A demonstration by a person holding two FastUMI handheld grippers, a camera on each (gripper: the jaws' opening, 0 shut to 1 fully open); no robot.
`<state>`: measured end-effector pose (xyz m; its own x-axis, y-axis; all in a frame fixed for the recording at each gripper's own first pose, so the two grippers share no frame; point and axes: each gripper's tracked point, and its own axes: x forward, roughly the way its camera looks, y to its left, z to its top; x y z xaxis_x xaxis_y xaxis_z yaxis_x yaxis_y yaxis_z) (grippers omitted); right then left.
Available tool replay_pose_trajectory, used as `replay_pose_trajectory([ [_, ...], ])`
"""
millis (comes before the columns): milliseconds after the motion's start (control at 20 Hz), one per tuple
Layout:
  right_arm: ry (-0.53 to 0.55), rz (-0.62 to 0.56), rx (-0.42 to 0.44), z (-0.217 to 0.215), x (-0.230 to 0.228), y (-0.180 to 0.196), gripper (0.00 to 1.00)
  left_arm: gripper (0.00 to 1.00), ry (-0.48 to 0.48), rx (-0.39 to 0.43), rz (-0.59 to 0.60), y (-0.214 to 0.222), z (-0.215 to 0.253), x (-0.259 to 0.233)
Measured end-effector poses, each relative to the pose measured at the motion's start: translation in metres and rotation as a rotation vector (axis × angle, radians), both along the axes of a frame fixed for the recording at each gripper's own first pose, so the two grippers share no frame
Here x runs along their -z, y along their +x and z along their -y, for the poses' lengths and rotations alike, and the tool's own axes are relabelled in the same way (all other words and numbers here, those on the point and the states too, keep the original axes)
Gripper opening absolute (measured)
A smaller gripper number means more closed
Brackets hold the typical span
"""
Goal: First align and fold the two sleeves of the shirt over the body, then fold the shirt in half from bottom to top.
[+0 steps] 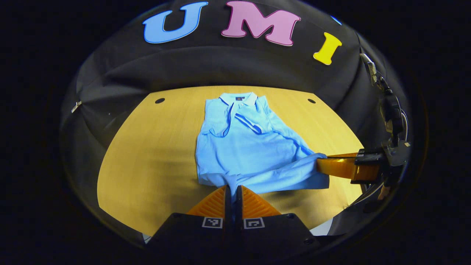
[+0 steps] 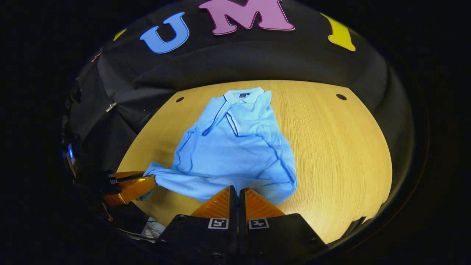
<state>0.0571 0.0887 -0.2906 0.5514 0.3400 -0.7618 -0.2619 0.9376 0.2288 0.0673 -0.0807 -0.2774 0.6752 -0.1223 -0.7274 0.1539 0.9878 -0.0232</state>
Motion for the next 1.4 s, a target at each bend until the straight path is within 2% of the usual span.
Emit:
replay_pose_trajectory([
  [400, 0.031, 0.110, -0.028, -0.006, -0.049, 0.088, 0.05, 0.06, -0.021, -0.014, 0.065, 0.072, 0.002, -0.044],
  [750, 0.059, 0.188, -0.032, -0.027, -0.062, 0.186, 0.05, 0.06, -0.038, -0.050, 0.132, 0.168, 0.006, -0.068],
  [950, 0.075, 0.218, -0.024, -0.034, -0.055, 0.244, 0.05, 0.06, -0.030, -0.066, 0.163, 0.232, 0.004, -0.068],
  [1050, 0.063, 0.244, -0.007, -0.029, -0.050, 0.275, 0.05, 0.06, -0.056, -0.092, 0.172, 0.265, 0.006, -0.067],
  [1200, 0.085, 0.262, 0.042, -0.025, -0.039, 0.319, 0.05, 0.06, -0.053, -0.115, 0.185, 0.313, 0.000, -0.048],
  [1400, 0.070, 0.263, 0.058, -0.026, -0.001, 0.362, 0.05, 0.06, -0.062, -0.109, 0.192, 0.369, 0.002, -0.013],
])
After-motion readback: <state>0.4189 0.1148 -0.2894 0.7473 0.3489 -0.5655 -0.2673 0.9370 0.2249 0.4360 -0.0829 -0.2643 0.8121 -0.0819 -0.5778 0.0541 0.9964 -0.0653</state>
